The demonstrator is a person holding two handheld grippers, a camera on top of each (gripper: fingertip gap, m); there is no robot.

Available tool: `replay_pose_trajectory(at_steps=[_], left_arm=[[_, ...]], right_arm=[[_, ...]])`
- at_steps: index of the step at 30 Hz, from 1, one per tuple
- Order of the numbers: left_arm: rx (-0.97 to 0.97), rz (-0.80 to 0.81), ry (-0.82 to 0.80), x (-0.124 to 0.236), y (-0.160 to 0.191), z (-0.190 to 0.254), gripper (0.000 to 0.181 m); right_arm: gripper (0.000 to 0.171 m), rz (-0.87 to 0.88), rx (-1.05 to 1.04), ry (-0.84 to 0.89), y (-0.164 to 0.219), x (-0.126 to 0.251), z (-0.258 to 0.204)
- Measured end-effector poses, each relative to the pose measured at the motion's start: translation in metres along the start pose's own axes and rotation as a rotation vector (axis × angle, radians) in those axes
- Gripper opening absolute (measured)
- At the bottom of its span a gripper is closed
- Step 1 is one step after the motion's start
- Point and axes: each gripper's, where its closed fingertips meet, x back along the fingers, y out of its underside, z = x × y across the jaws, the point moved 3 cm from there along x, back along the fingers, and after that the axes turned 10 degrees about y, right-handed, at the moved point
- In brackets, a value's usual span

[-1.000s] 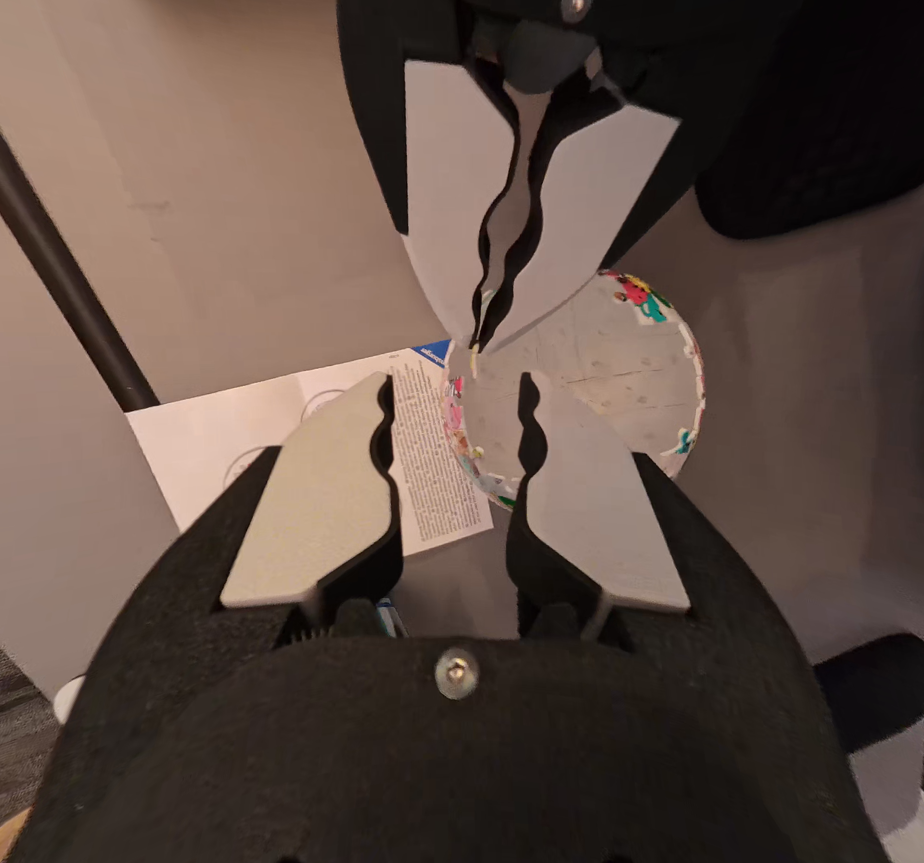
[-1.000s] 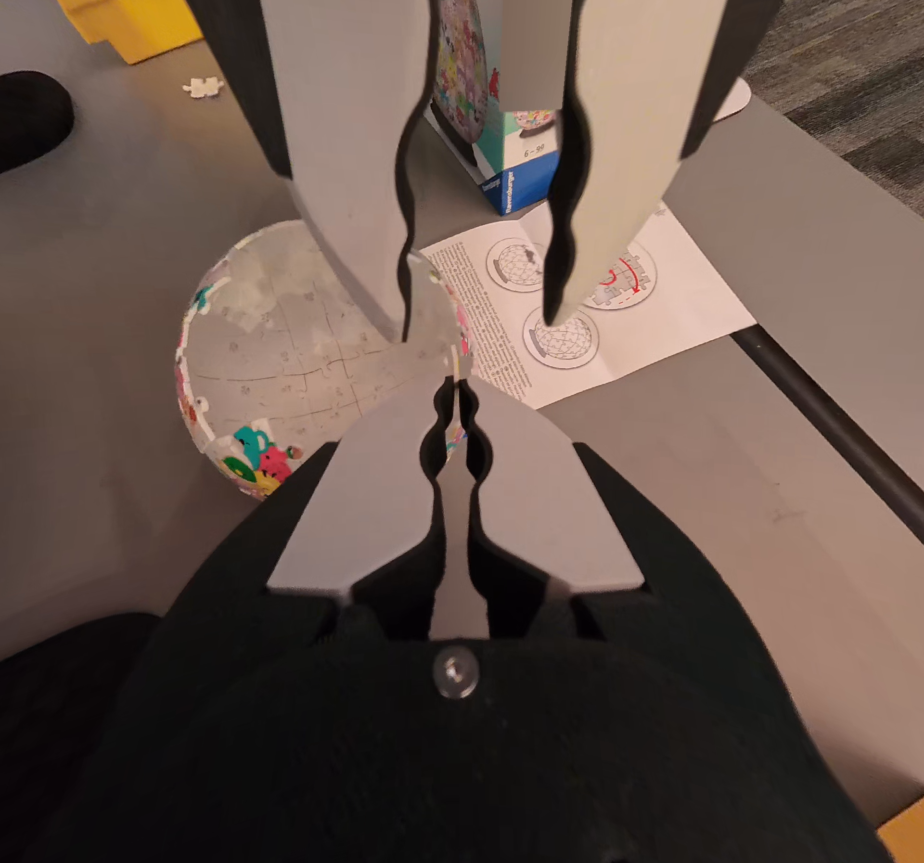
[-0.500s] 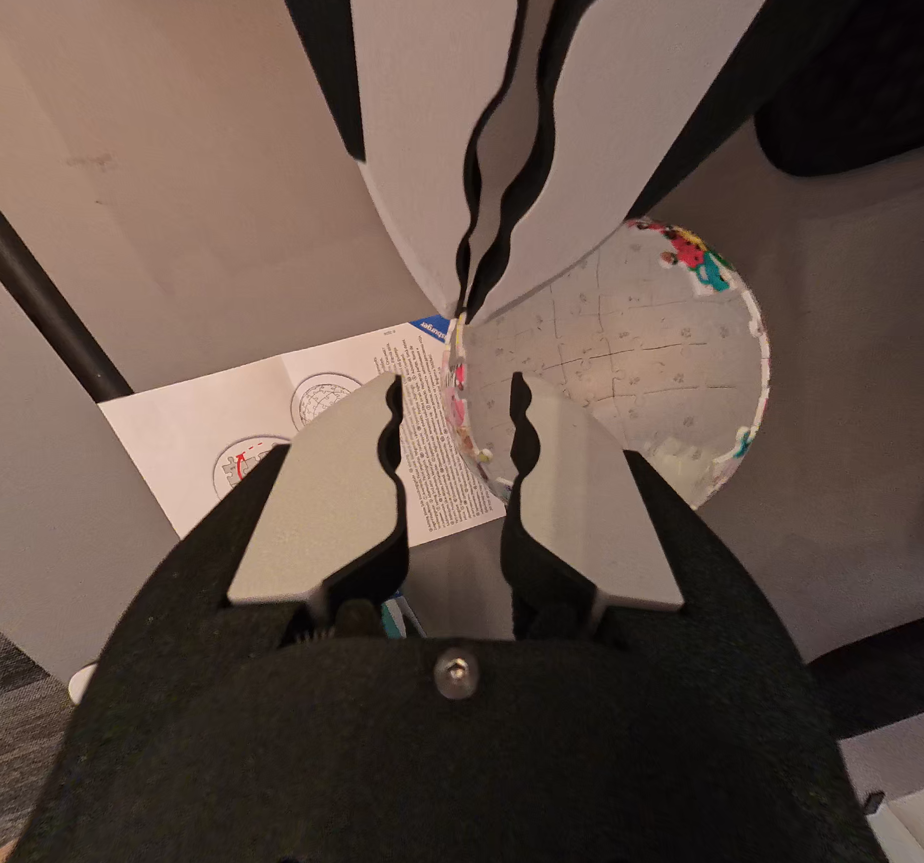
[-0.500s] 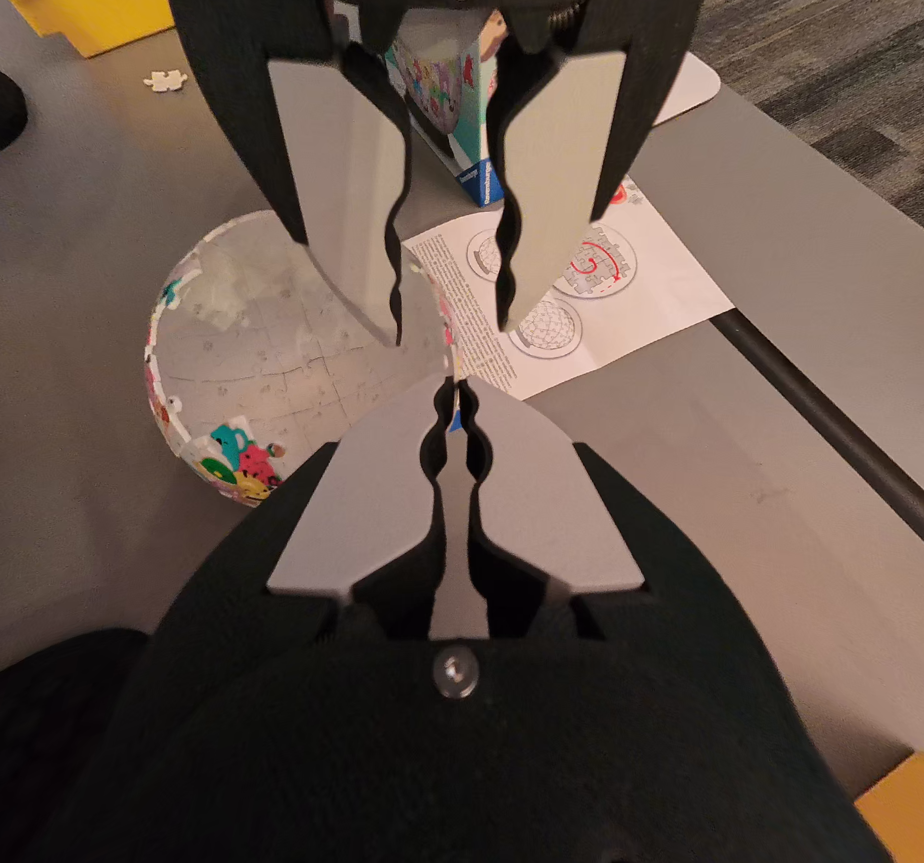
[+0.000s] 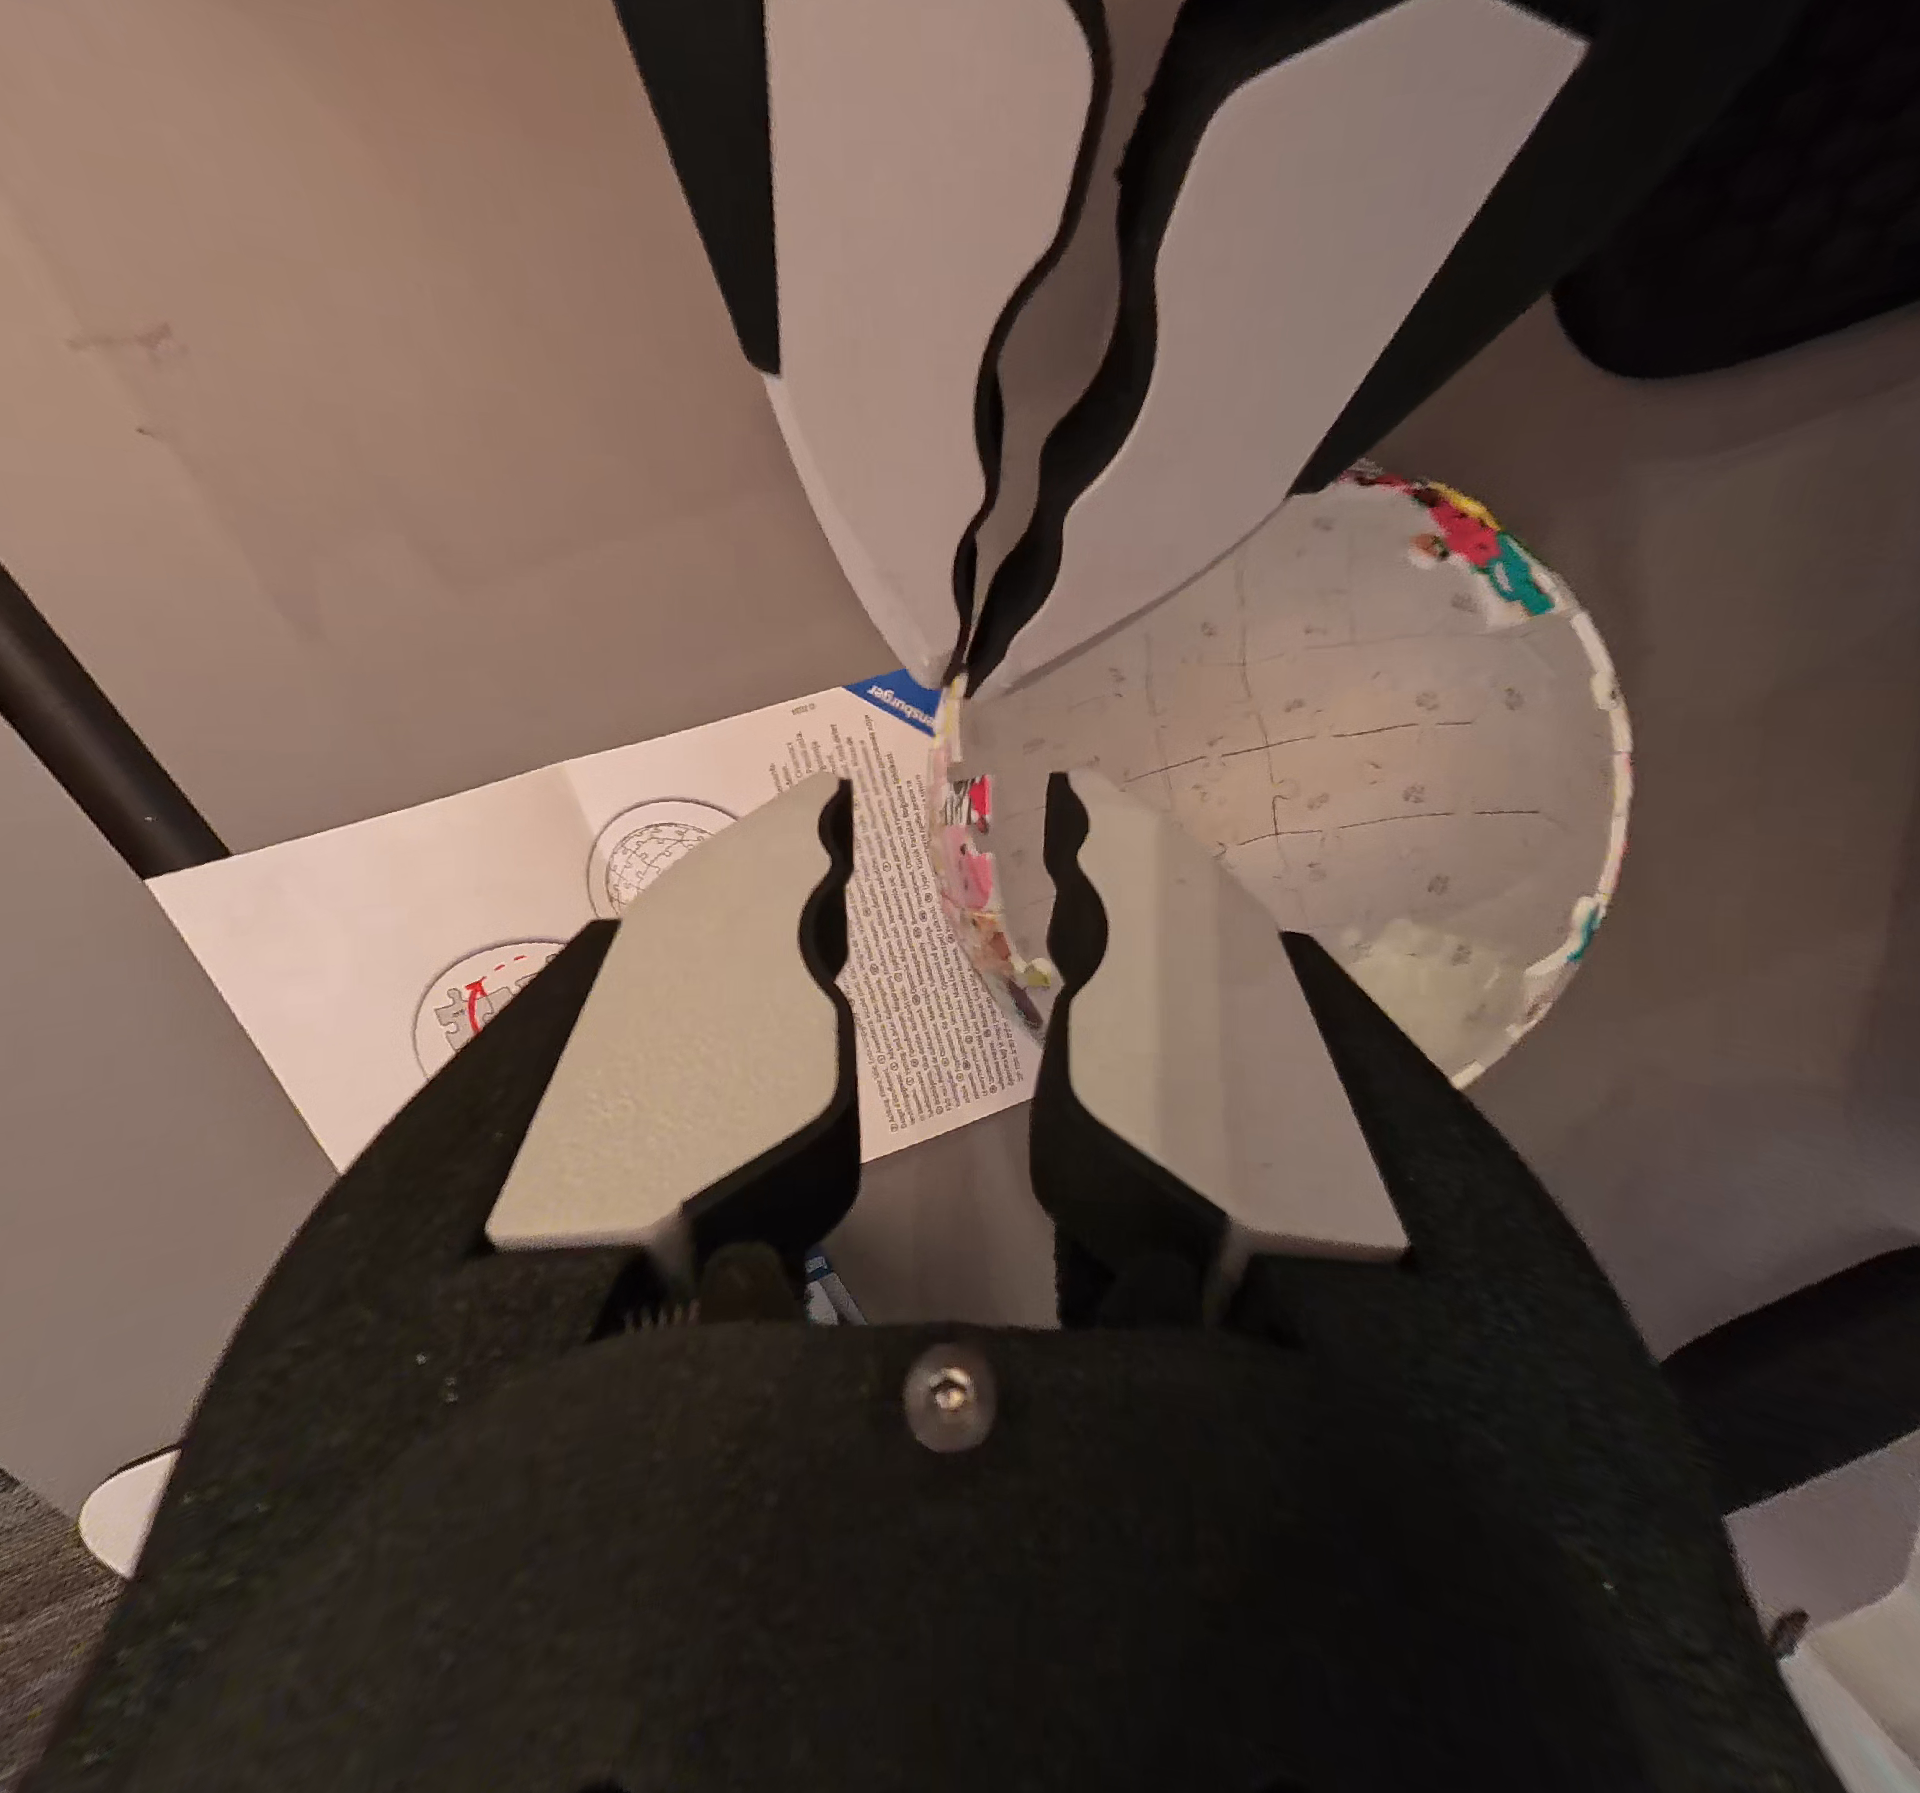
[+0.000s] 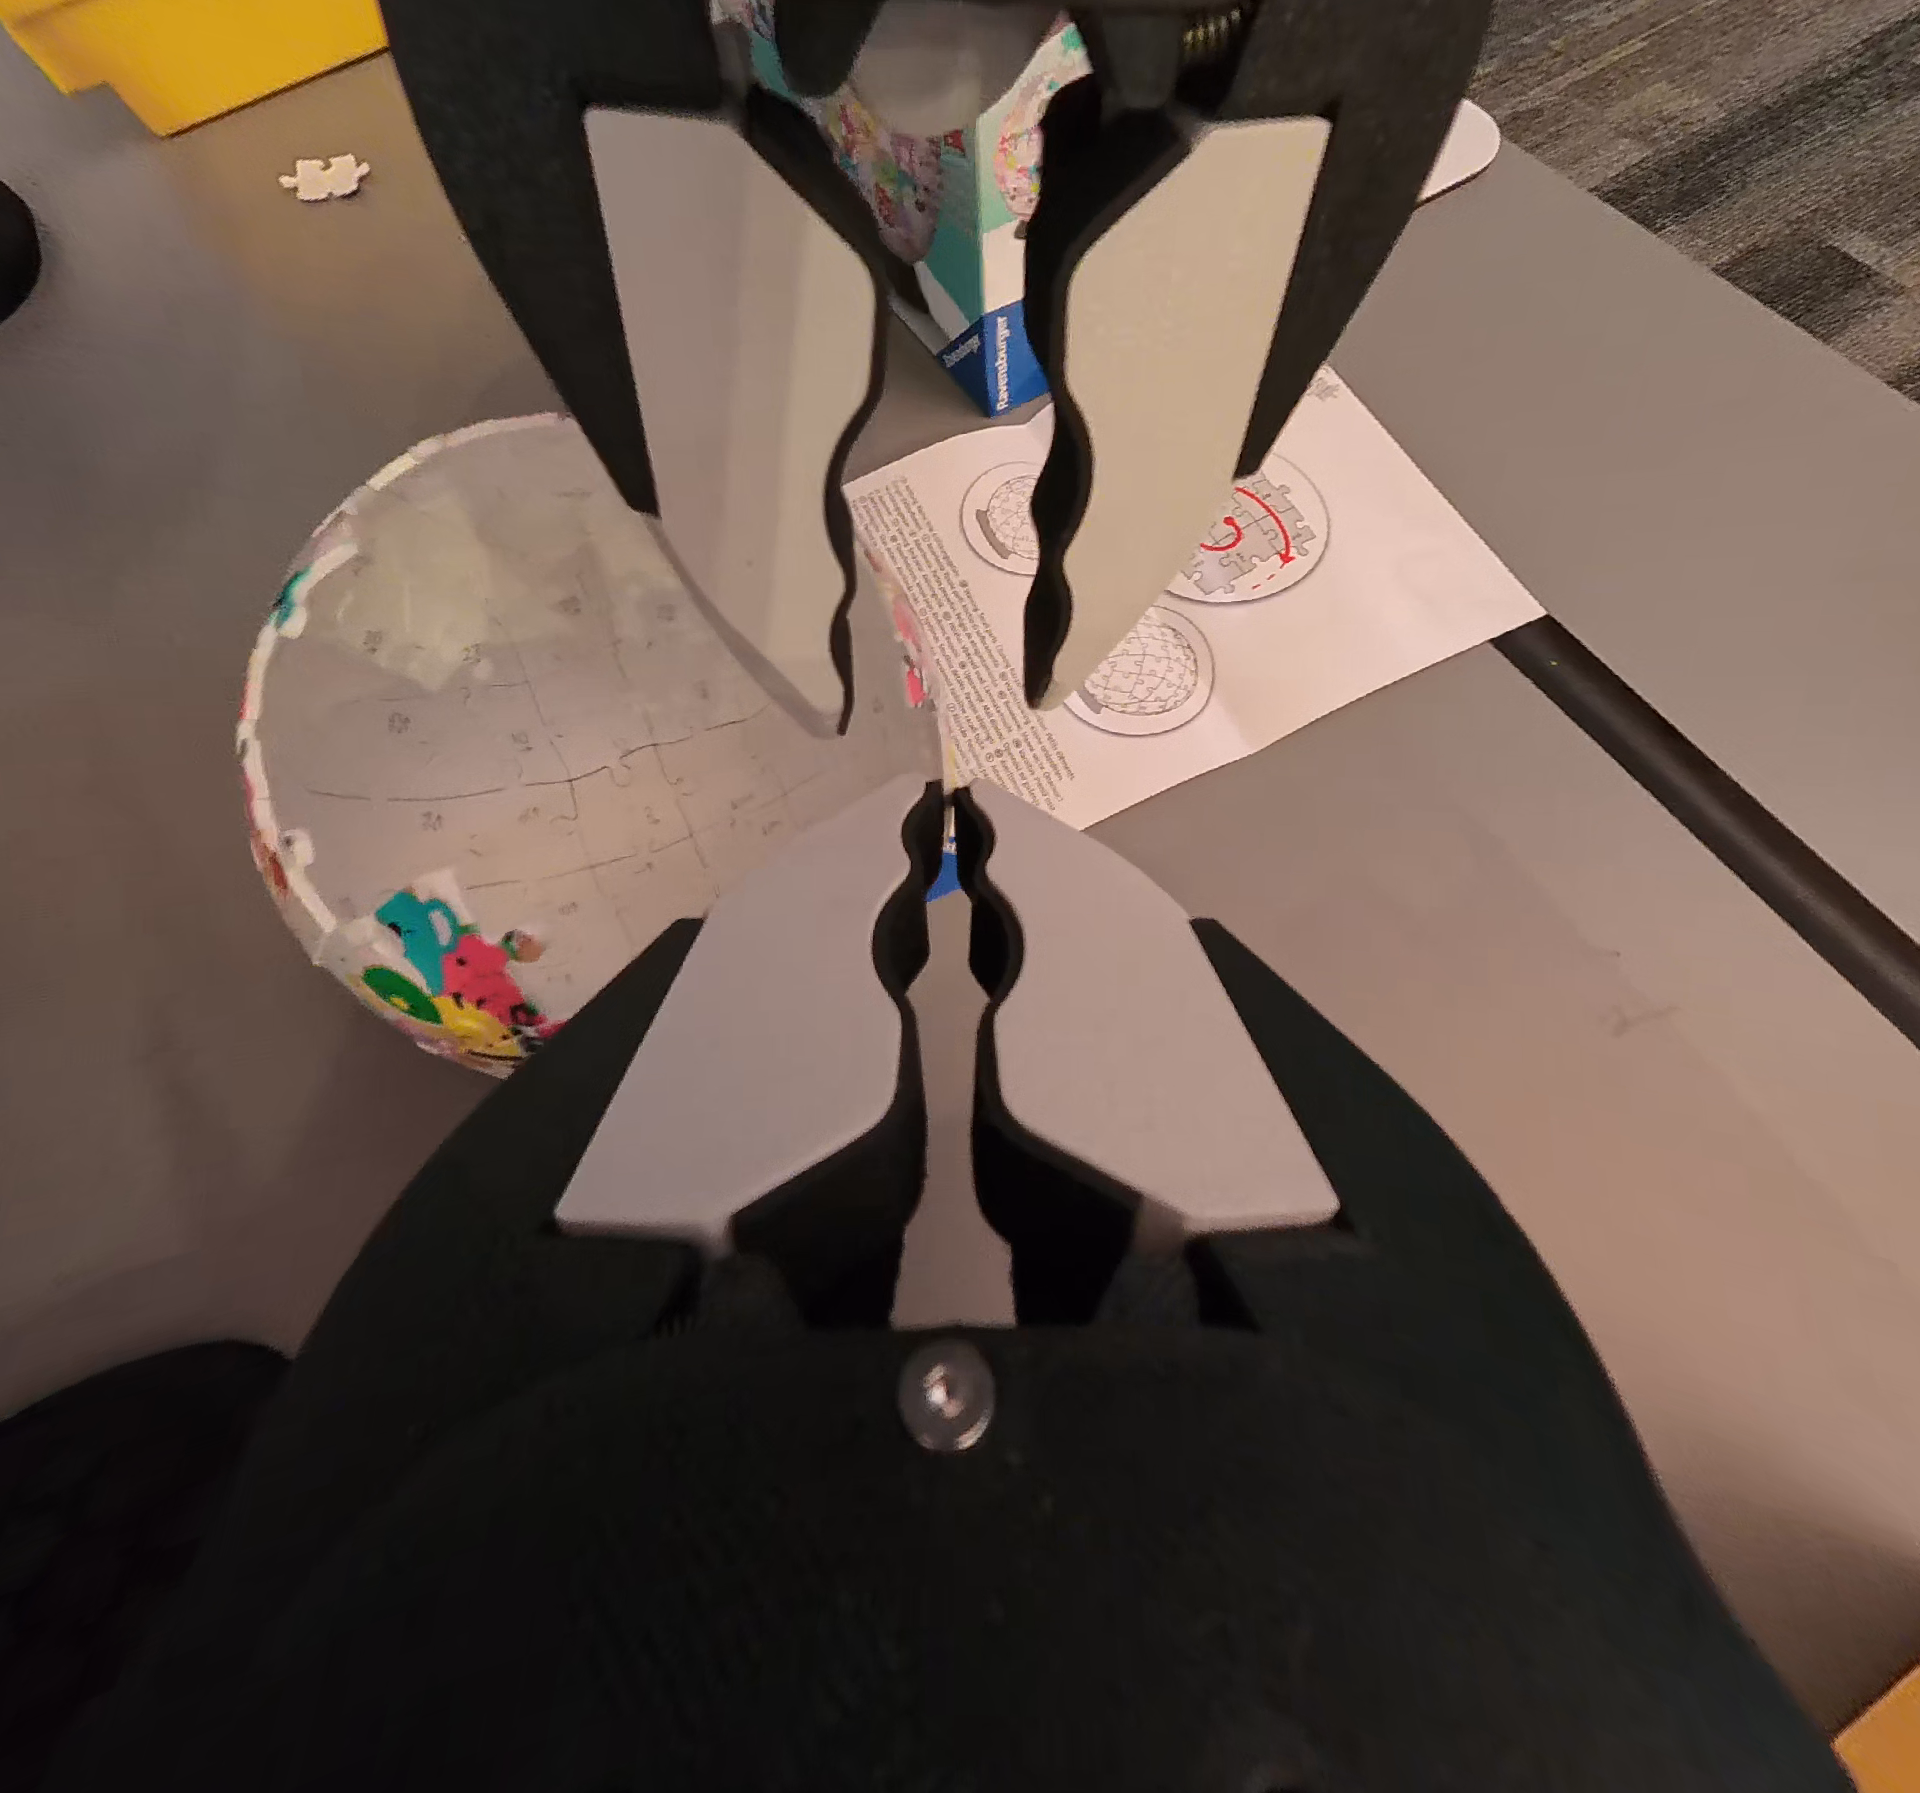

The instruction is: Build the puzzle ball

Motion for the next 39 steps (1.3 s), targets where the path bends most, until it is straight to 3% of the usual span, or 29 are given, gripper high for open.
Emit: replay_pose_trajectory(at_steps=[22, 30, 39], left_arm=[[-0.001, -0.014, -0.028, -0.009, -0.002, 0.0, 0.01], [0.011, -0.07, -0.032, -0.011, -0.001, 0.0, 0.009], [0.036, 0.036, 0.019, 0.017, -0.012, -0.007, 0.021]], right_arm=[[0.003, 0.022, 0.014, 0.037, -0.002, 0.001, 0.002], [0.003, 0.027, -0.004, 0.029, -0.003, 0.003, 0.003], [0.003, 0.048, 0.031, 0.002, -0.003, 0.002, 0.003]])
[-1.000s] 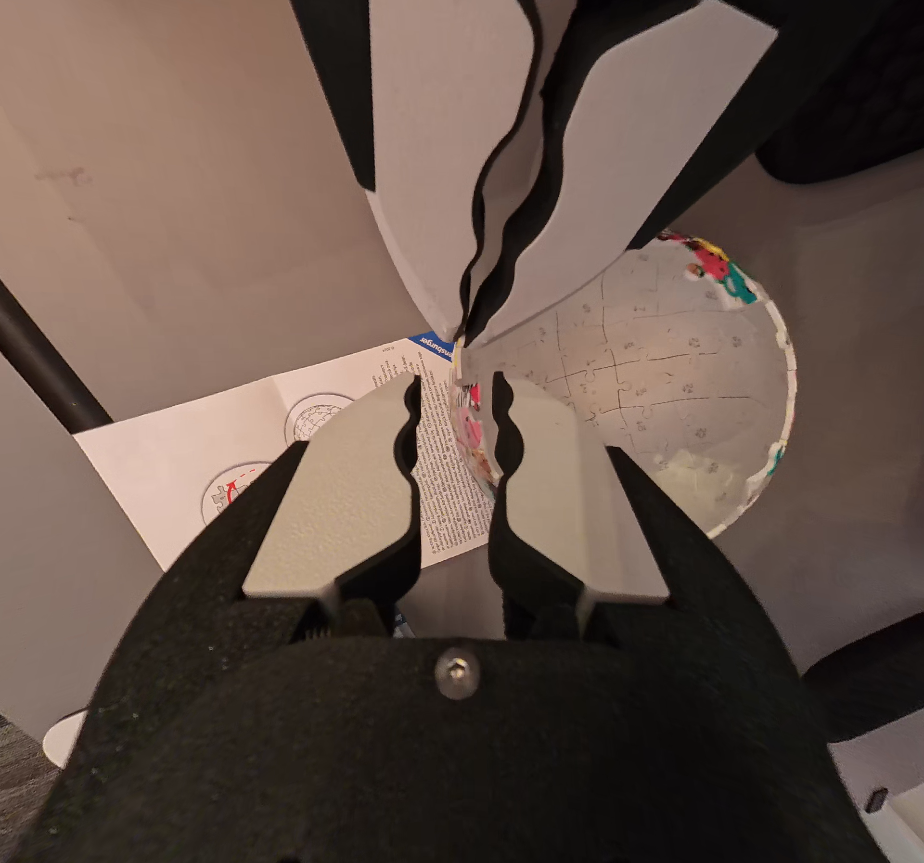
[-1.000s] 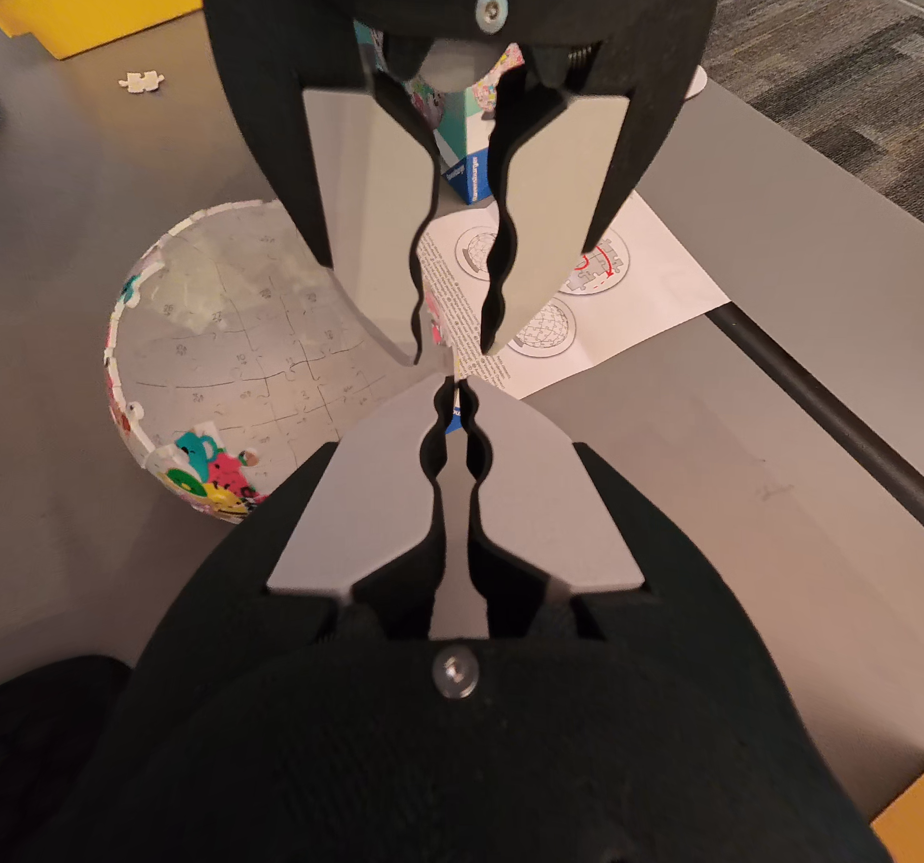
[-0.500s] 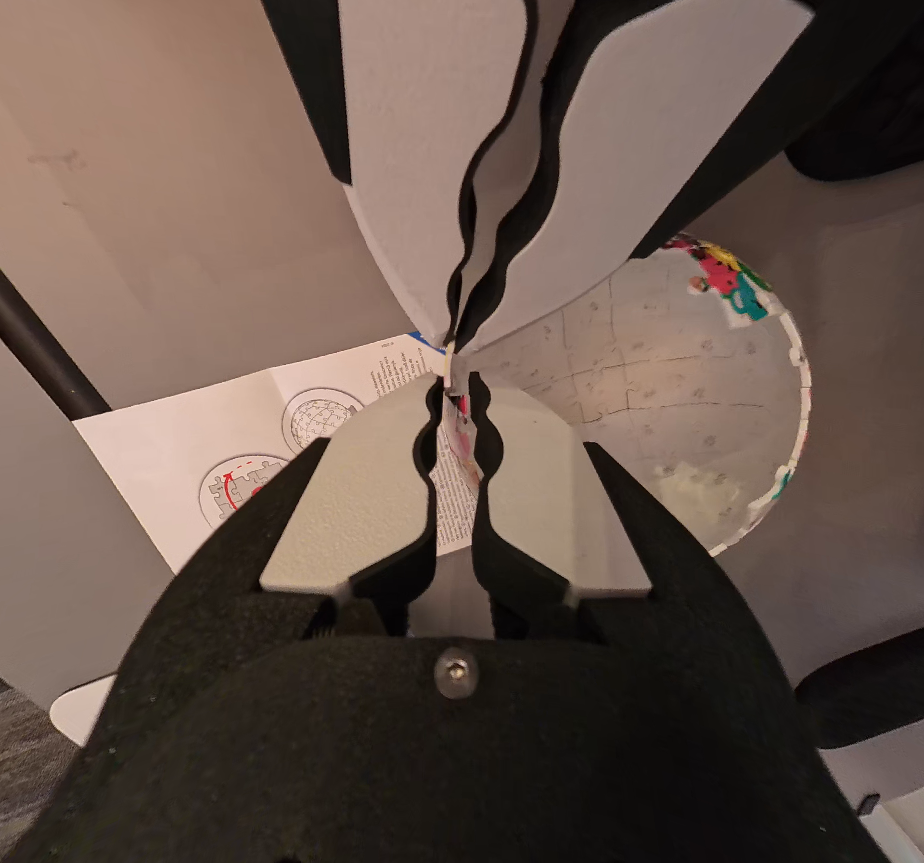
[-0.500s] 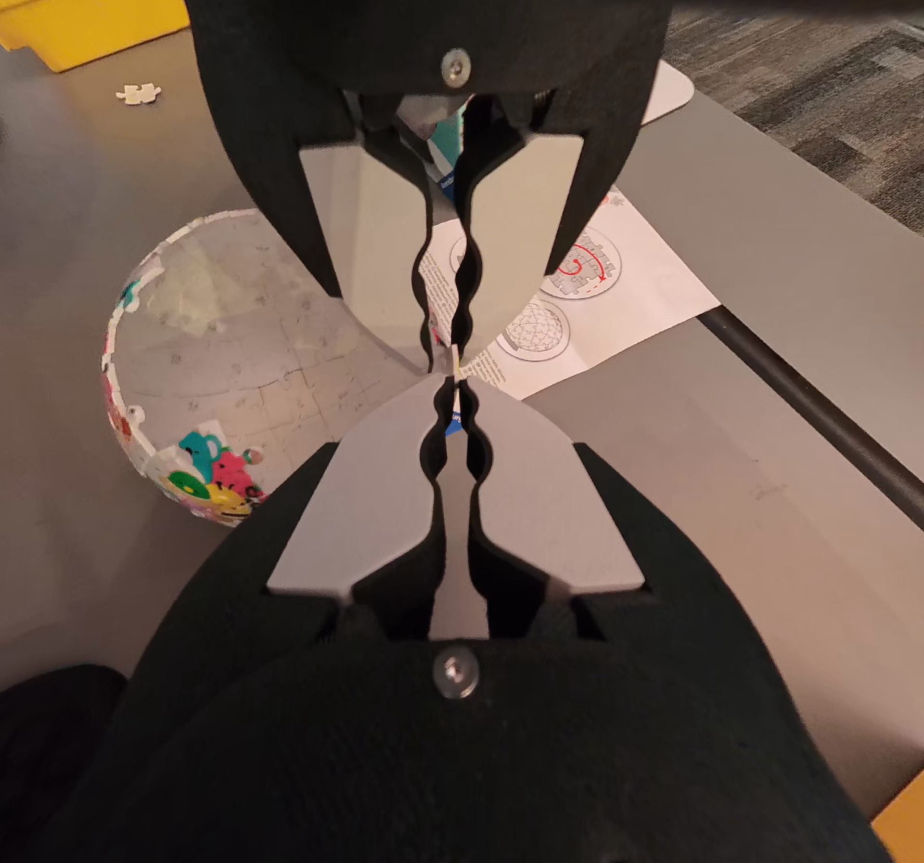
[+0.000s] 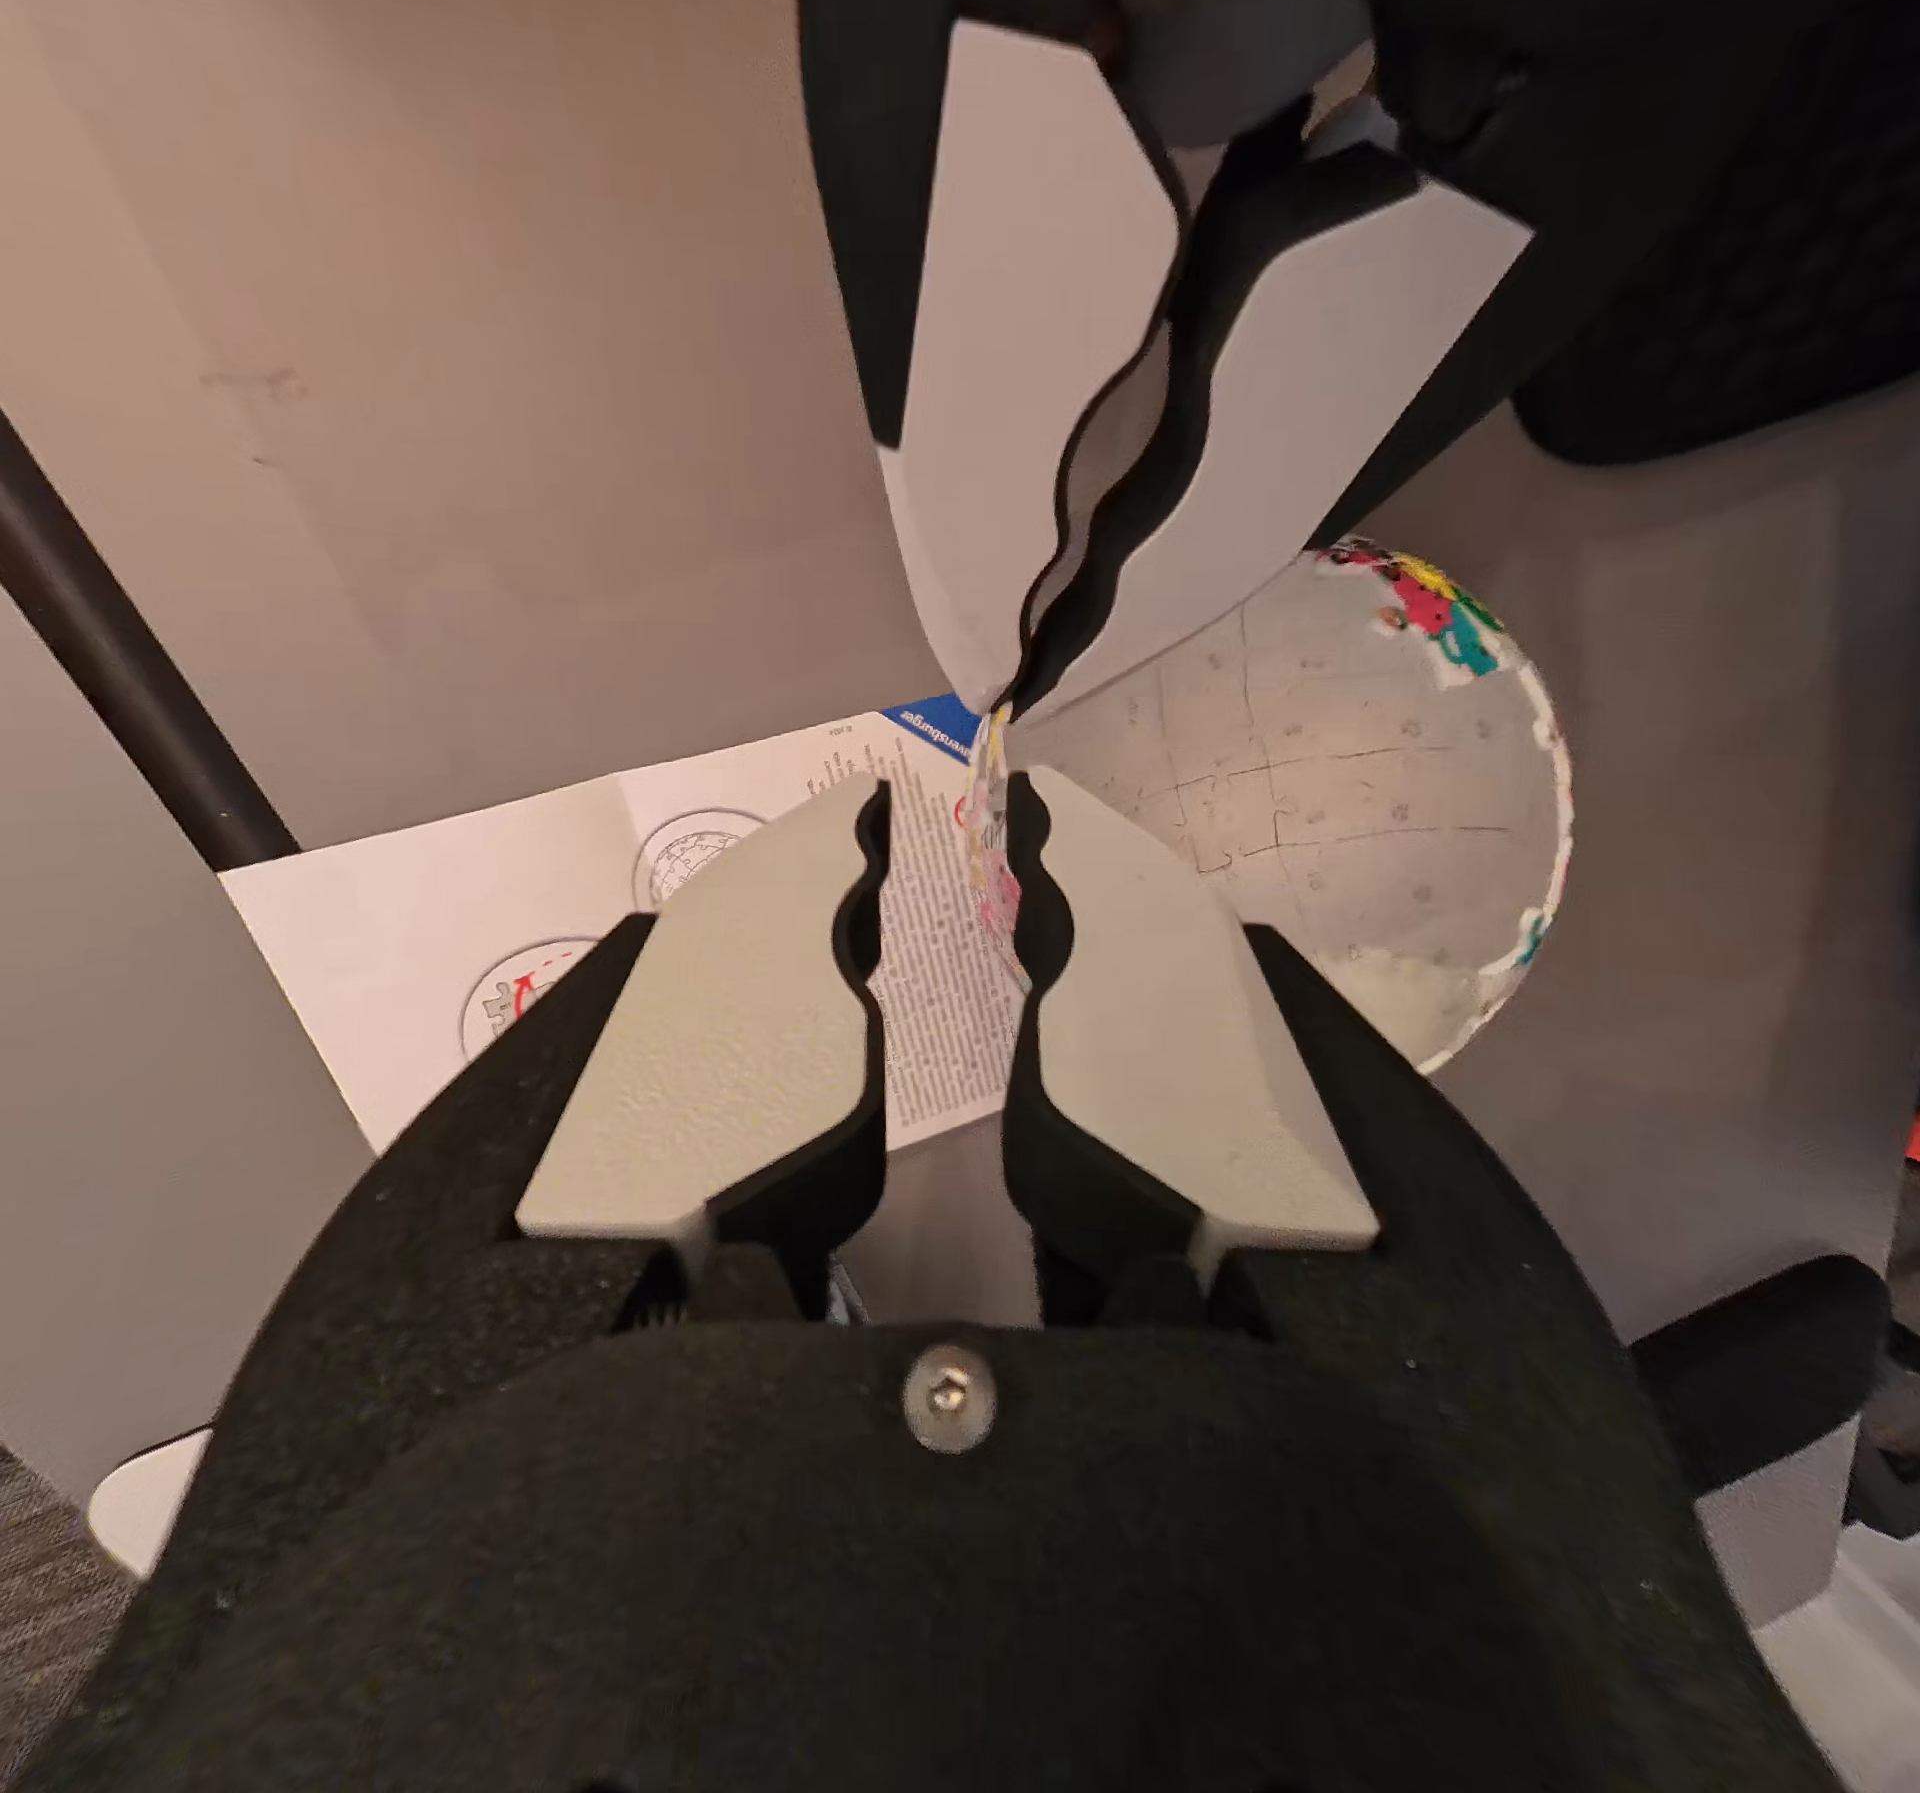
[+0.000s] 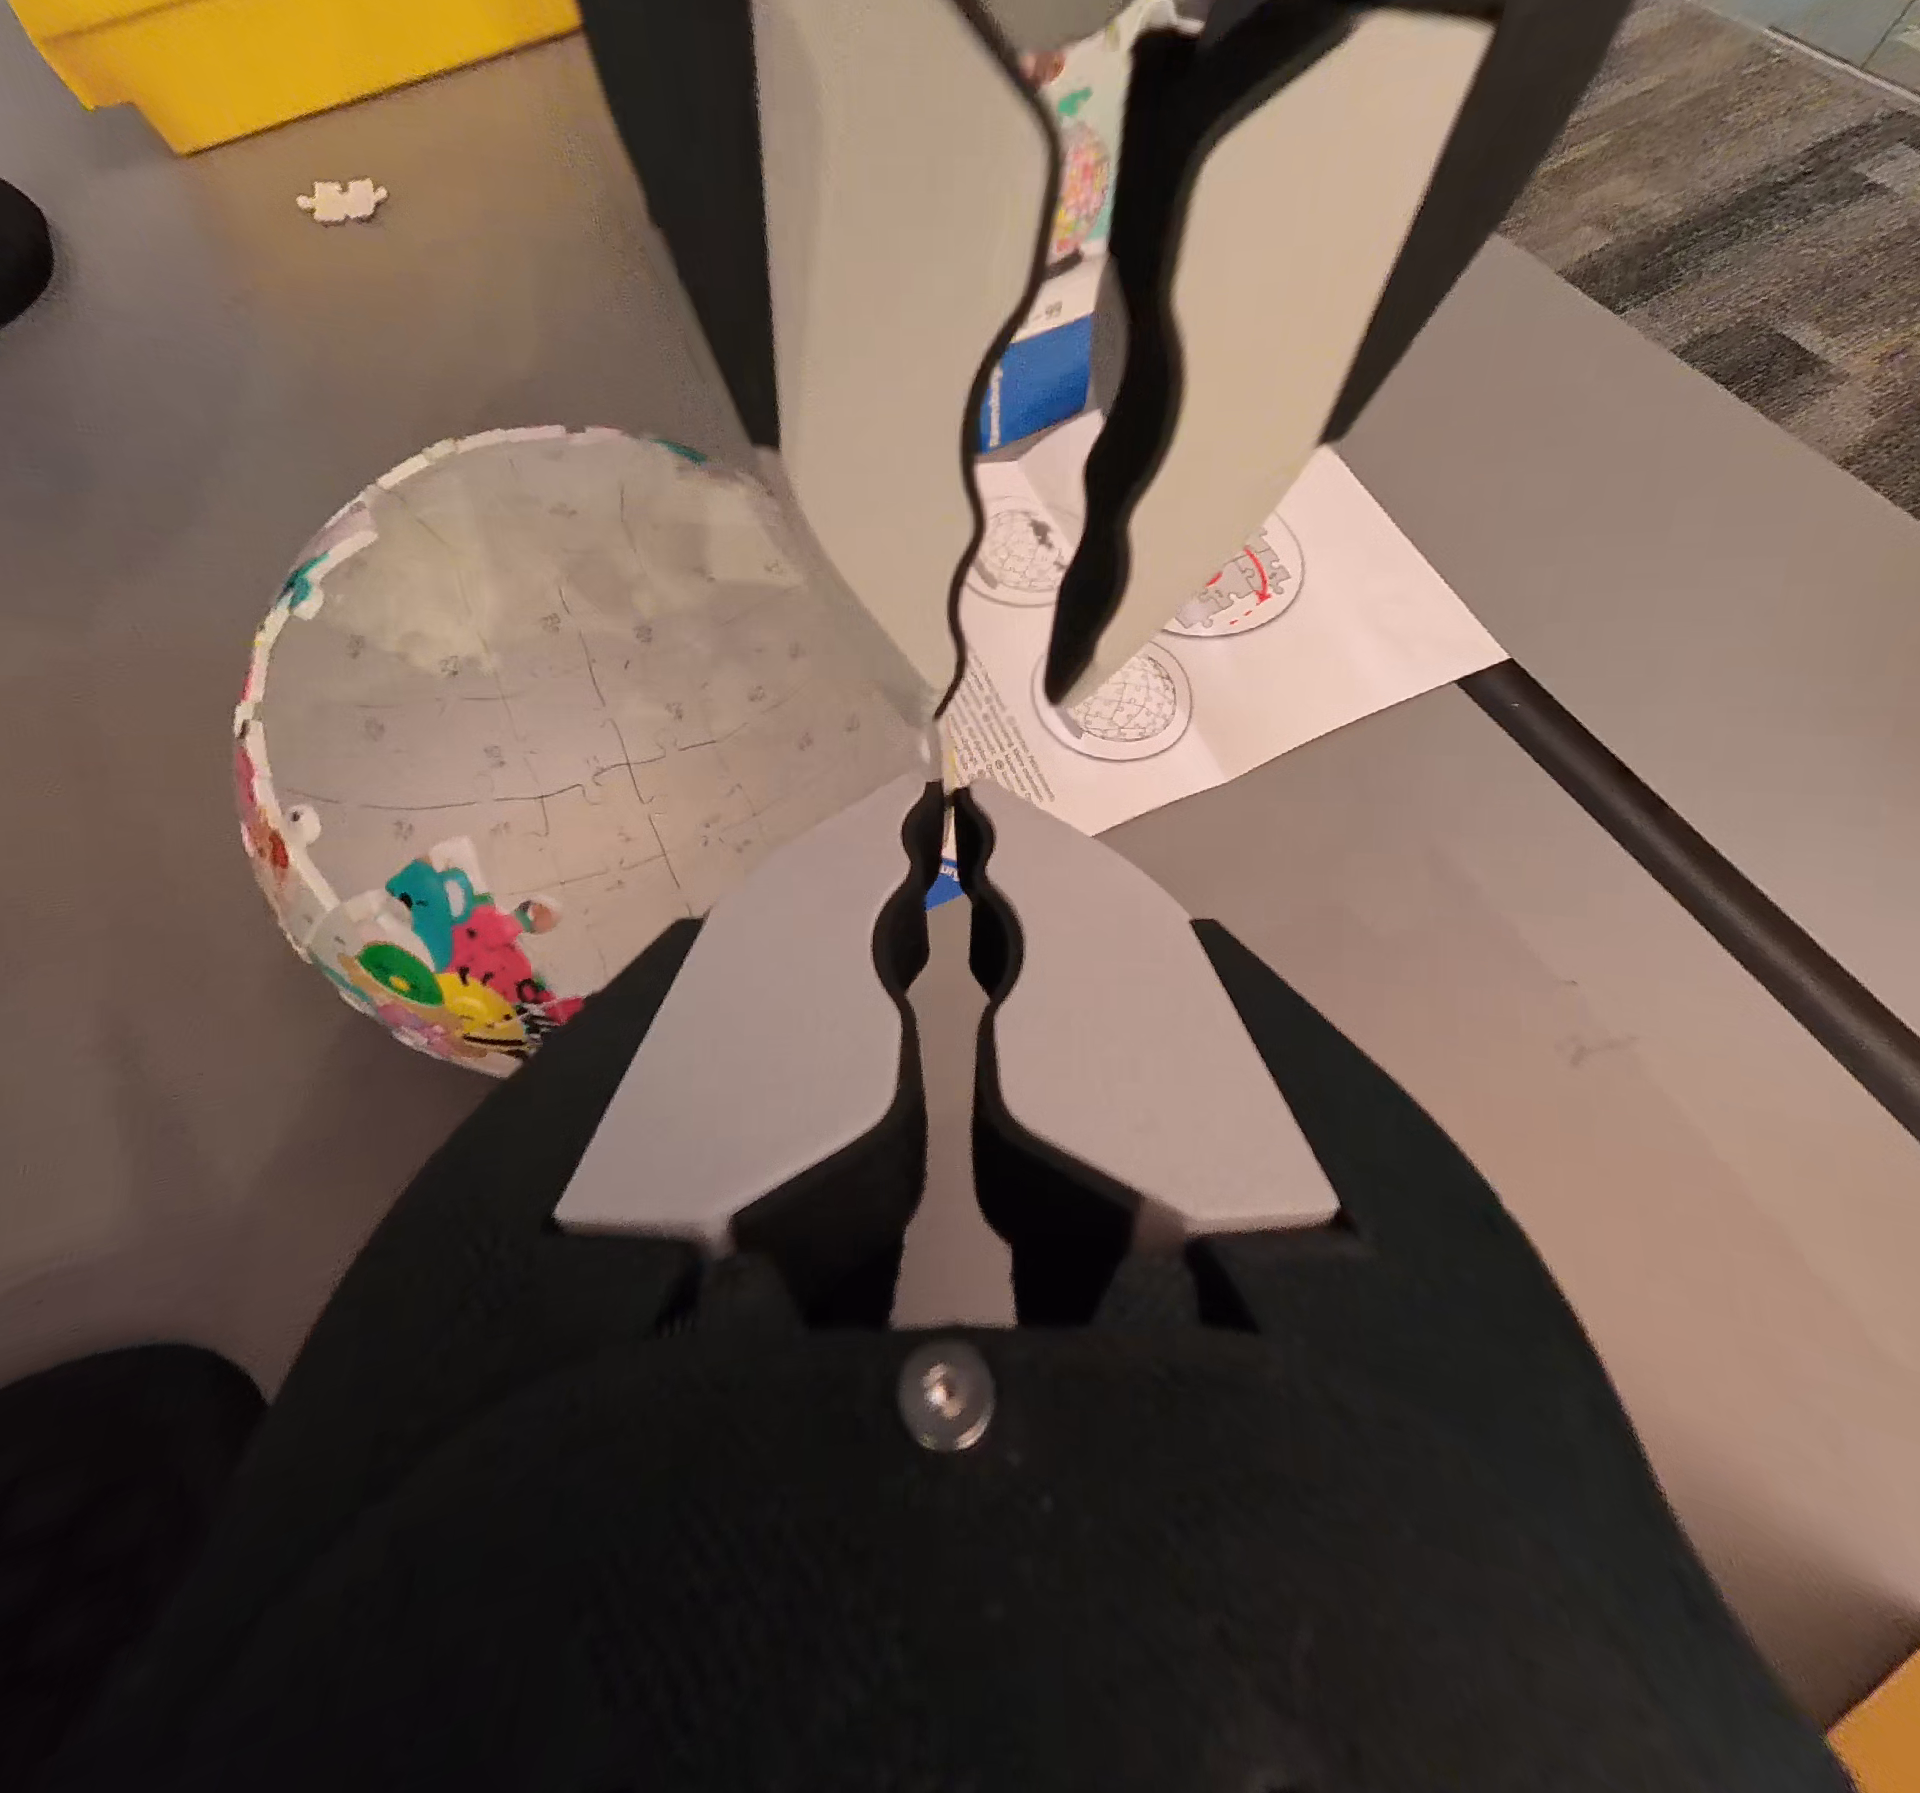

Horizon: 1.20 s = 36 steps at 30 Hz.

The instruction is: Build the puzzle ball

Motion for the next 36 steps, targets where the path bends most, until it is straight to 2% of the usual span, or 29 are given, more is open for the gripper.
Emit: replay_pose_trajectory(at_steps=[5, 13, 24, 28, 36], left_arm=[[0.038, 0.006, 0.07, -0.005, -0.003, 0.001, 0.035], [0.053, -0.098, 0.121, -0.022, 0.005, 0.003, 0.032], [0.014, -0.245, 0.032, -0.032, 0.01, 0.0, 0.021], [0.006, -0.267, 0.041, -0.035, 0.009, 0.001, 0.011], [-0.013, -0.285, 0.016, -0.036, 0.01, -0.002, 0.006]], right_arm=[[0.003, -0.019, 0.019, -0.02, 0.0, -0.005, -0.001], [0.003, -0.018, 0.056, -0.013, 0.001, -0.008, -0.001], [0.003, -0.02, 0.081, 0.009, 0.001, -0.009, -0.001], [0.003, -0.017, 0.084, 0.014, 0.001, -0.009, 0.0], [0.003, -0.021, 0.086, 0.021, 0.002, -0.008, 0.001]])
